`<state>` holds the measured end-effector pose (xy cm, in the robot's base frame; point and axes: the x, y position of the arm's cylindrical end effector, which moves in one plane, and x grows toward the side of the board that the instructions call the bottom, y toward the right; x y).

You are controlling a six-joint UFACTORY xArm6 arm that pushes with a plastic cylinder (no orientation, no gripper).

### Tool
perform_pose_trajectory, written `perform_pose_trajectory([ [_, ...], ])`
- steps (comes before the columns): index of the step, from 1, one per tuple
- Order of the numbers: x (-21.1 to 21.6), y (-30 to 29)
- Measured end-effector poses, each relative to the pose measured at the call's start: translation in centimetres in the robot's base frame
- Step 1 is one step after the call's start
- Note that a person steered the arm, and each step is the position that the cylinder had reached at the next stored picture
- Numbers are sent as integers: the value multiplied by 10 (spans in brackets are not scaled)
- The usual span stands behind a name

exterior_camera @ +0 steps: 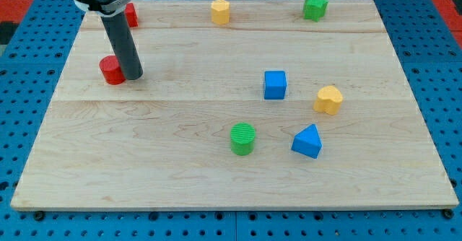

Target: Move the blue cube towards the center right of the board

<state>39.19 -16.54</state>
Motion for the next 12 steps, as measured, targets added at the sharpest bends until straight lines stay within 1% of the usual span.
perform_pose_trajectory([
  [1,6,20],
  [2,31,60],
  [3,42,138],
  [4,42,194],
  [5,42,196],
  [6,27,214],
  [7,30,219],
  [8,21,238],
  [9,15,284],
  [10,12,298],
  [11,19,304],
  [12,20,326],
])
